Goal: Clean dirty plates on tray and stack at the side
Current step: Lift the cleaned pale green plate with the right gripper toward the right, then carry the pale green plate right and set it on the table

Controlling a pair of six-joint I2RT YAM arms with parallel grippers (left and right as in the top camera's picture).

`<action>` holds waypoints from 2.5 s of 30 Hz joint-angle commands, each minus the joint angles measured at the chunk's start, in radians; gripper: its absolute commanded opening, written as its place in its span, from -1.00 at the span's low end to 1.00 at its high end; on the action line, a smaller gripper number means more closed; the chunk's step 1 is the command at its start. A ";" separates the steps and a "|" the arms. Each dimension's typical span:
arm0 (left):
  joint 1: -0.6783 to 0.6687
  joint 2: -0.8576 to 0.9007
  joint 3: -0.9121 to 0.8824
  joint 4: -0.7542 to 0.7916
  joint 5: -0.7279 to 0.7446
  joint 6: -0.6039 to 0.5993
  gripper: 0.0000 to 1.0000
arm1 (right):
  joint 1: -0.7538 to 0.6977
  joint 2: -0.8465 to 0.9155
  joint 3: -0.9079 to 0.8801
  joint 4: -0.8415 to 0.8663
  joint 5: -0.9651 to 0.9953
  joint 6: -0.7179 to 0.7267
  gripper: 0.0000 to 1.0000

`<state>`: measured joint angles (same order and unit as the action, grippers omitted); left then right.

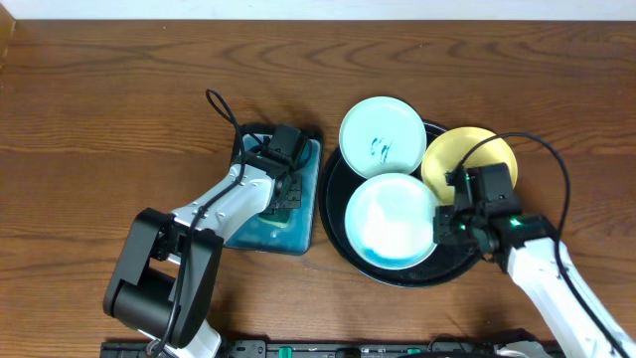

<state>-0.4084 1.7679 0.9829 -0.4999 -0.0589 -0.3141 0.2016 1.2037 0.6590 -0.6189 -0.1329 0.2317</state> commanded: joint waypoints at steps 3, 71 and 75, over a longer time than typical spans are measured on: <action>0.004 0.029 -0.027 -0.006 0.000 -0.002 -0.44 | 0.010 -0.089 -0.004 -0.001 0.167 -0.008 -0.97; 0.004 0.029 -0.027 -0.006 0.008 -0.005 -0.36 | 0.201 0.156 0.381 -0.246 0.555 -0.023 -0.97; 0.004 0.029 -0.027 -0.006 0.008 -0.005 -0.36 | 0.253 0.202 0.417 -0.245 0.682 -0.010 -0.98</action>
<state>-0.4084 1.7714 0.9817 -0.4992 -0.0586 -0.3168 0.4126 1.3903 1.0393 -0.8616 0.4255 0.2161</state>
